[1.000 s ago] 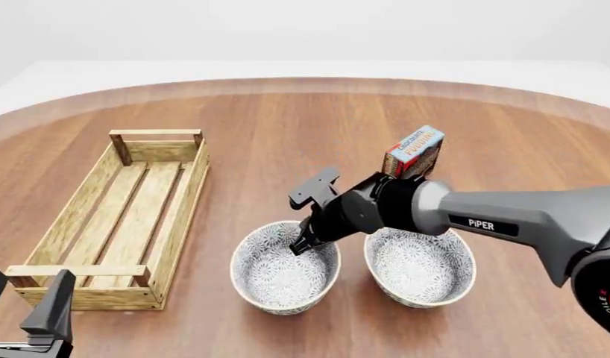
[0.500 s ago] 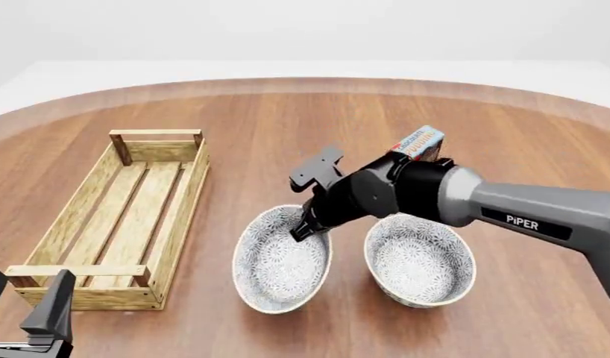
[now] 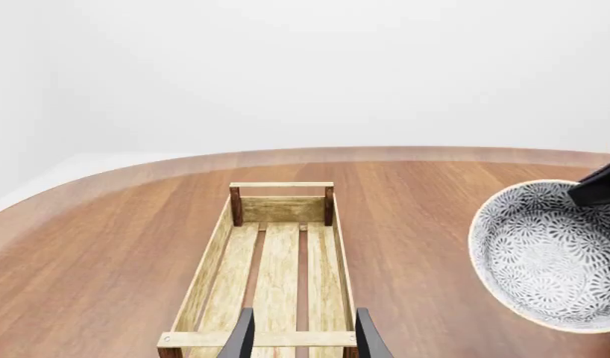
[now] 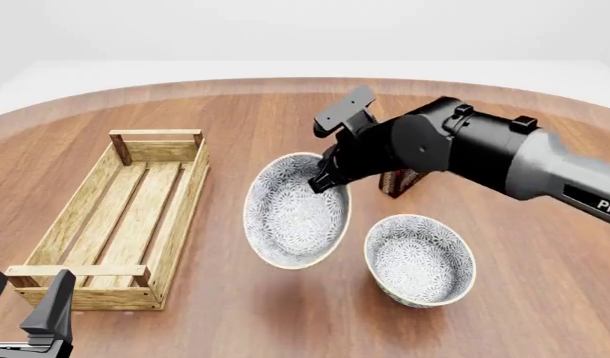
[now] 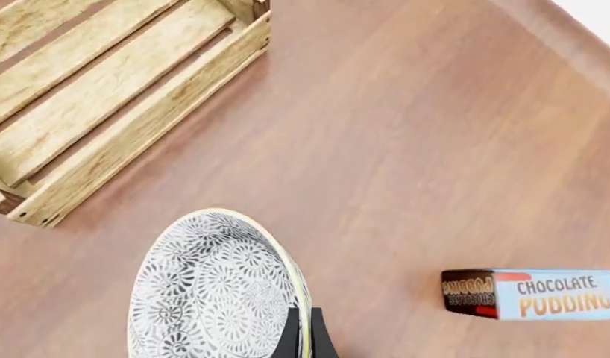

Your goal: Stack the left bowl on the right bowl and place them in the tray.

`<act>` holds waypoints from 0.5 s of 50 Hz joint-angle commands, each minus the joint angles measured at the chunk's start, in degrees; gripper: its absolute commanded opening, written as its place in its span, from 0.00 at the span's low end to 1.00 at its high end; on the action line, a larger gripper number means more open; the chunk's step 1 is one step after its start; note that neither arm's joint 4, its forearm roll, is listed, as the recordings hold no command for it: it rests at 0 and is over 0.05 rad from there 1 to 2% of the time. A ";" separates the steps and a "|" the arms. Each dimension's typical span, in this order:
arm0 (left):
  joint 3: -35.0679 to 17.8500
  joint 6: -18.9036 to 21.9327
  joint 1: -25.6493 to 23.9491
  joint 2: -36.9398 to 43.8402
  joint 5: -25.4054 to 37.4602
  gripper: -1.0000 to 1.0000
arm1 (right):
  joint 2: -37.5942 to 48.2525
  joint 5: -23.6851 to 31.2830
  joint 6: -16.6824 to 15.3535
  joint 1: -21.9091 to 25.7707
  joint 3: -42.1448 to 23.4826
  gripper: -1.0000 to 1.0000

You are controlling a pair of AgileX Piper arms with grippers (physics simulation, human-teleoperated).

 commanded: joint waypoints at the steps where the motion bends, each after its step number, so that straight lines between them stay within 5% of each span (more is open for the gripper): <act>1: 0.00 0.00 0.00 0.00 0.00 1.00 | -4.76 1.73 1.12 -3.53 -3.18 0.00; 25: 0.00 0.00 0.00 0.00 0.00 1.00 | -18.02 1.54 10.41 -9.94 2.99 0.00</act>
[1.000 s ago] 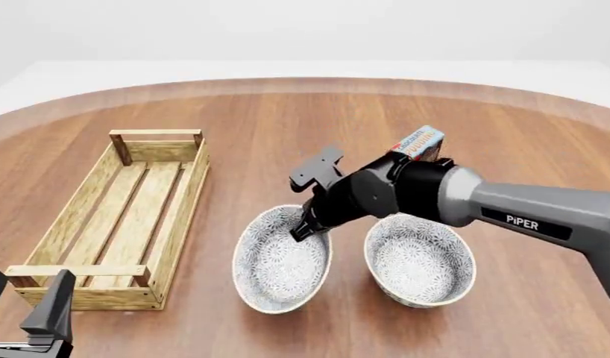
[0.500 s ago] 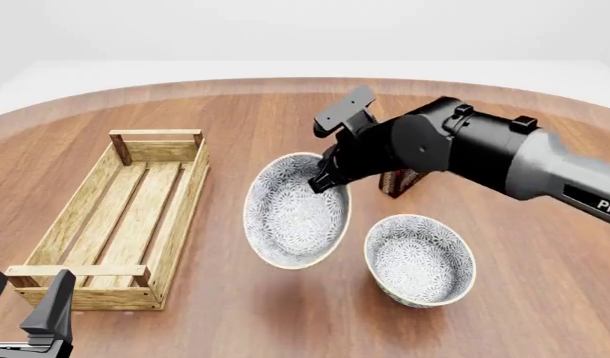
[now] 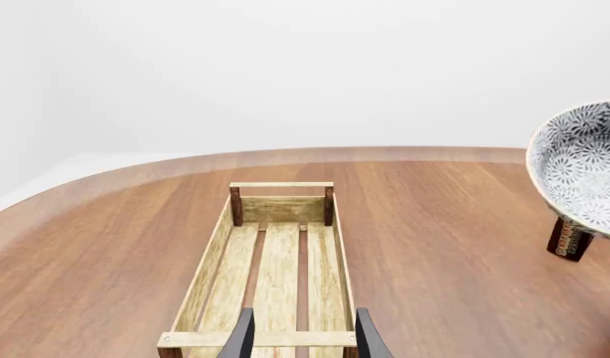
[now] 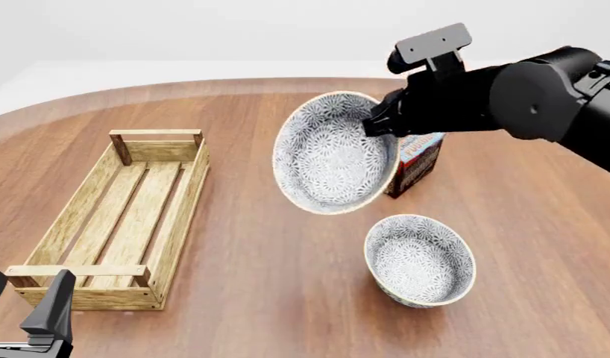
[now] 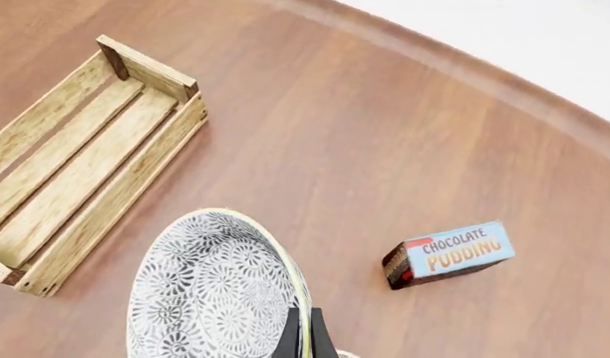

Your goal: Stack the left bowl on the right bowl and place them in the tray.

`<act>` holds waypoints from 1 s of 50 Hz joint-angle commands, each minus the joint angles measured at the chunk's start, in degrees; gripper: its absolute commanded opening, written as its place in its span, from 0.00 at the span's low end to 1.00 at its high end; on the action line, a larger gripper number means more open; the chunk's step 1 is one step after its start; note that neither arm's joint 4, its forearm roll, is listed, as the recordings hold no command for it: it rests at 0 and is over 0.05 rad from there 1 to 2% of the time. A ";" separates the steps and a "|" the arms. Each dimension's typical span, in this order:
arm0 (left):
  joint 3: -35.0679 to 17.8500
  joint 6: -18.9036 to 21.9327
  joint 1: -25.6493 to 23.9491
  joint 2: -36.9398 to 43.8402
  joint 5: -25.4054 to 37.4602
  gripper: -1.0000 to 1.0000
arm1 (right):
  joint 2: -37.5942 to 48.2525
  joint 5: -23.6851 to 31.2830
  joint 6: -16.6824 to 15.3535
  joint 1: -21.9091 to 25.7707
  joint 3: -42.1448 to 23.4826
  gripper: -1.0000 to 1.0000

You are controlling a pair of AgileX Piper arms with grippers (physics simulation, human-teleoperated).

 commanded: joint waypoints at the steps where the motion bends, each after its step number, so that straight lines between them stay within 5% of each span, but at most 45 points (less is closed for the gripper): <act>1: 0.00 0.00 0.00 0.00 0.00 1.00 | -6.03 -0.97 3.86 -2.55 3.70 0.00; 33: 0.00 0.00 0.00 0.00 0.00 1.00 | -22.53 -12.41 17.75 -9.65 27.38 0.00; 50: 0.00 0.00 0.00 0.00 0.00 1.00 | -27.42 -18.18 21.95 -13.60 36.98 0.00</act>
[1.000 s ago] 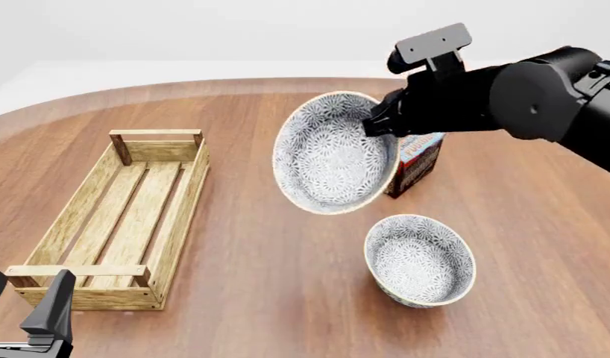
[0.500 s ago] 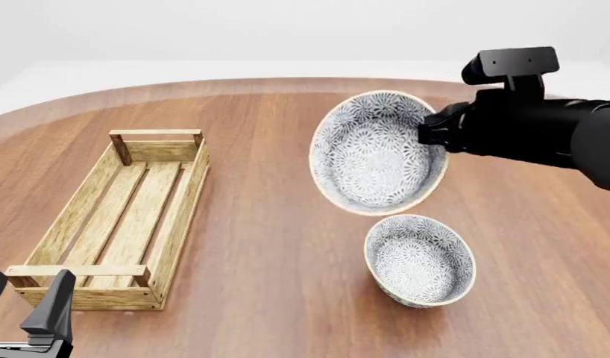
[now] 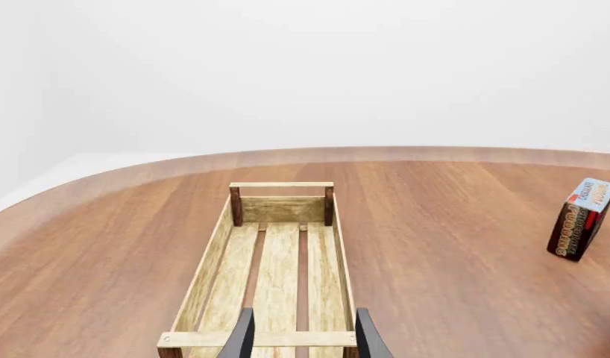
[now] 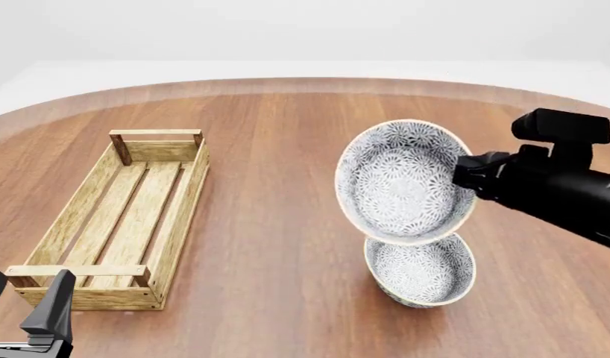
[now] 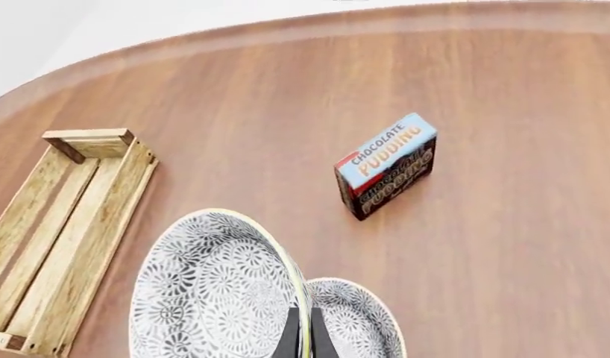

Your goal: Stack the left bowl on the right bowl and place them in the tray.

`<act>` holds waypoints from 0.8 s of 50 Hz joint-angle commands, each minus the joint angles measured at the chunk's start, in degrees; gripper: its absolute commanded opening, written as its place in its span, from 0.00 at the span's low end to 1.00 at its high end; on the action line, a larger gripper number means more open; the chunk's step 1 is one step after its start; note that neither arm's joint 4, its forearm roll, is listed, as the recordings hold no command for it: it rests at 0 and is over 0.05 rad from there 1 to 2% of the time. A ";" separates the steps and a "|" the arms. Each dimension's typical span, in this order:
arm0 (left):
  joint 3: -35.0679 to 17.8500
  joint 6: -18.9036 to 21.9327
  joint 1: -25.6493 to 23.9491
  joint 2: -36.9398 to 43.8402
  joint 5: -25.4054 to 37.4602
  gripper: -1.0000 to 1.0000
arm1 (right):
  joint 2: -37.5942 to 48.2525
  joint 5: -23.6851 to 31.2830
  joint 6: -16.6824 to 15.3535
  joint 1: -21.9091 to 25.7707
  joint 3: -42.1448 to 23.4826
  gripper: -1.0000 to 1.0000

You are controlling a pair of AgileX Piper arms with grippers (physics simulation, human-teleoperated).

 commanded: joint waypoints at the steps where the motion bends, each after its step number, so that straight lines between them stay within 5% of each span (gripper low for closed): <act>1: 0.00 0.00 0.00 0.00 0.00 1.00 | -3.49 -3.63 3.11 -2.63 5.44 0.00; 40: 0.00 0.00 0.00 0.00 0.00 1.00 | -2.94 -18.72 9.06 -10.04 21.36 0.00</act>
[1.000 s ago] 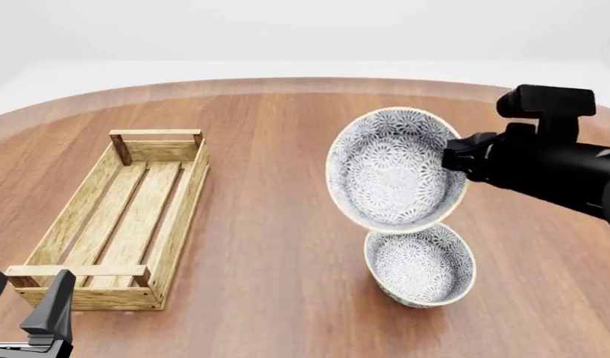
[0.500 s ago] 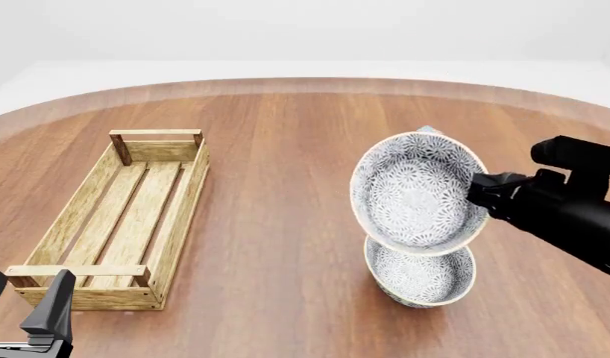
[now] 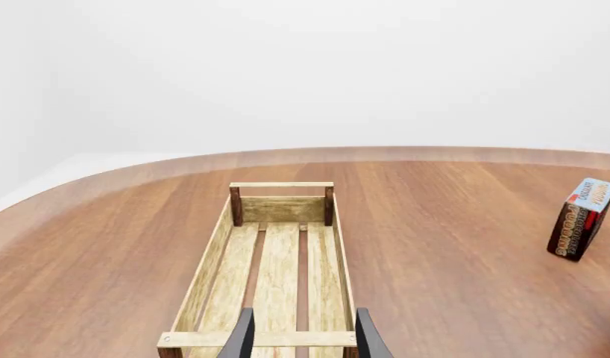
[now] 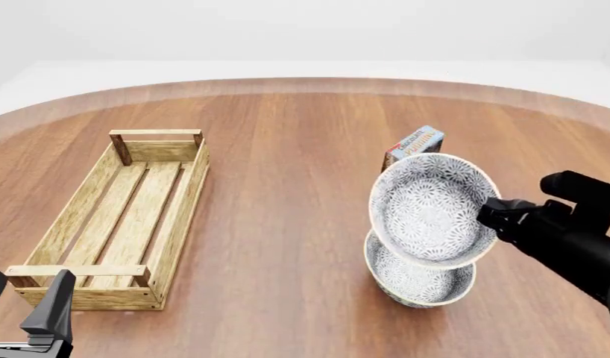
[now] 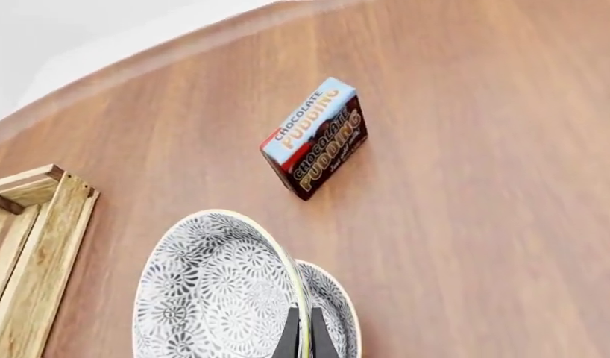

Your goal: Stack the left bowl on the right bowl and place them in the tray.

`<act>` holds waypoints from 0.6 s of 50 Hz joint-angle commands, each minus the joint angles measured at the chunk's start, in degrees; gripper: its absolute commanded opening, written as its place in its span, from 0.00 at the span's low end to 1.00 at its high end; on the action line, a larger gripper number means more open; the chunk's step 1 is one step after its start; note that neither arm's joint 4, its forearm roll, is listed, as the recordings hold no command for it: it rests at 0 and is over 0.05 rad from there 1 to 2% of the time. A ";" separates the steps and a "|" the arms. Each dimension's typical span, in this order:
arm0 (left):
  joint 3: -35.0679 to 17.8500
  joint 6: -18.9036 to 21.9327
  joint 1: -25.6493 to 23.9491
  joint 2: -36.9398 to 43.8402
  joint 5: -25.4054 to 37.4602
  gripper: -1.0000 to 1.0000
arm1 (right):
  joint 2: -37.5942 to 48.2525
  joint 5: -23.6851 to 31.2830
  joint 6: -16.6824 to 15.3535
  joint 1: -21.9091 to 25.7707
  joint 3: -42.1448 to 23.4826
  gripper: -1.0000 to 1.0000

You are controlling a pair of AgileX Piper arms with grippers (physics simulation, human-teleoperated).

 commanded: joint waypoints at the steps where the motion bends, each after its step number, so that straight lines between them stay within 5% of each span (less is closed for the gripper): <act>1: 0.00 0.00 0.00 0.00 0.00 1.00 | 0.28 -5.30 2.41 -0.65 5.09 0.00; 30: 0.00 0.00 0.00 0.00 0.00 1.00 | 6.26 -16.59 4.64 0.27 11.76 0.00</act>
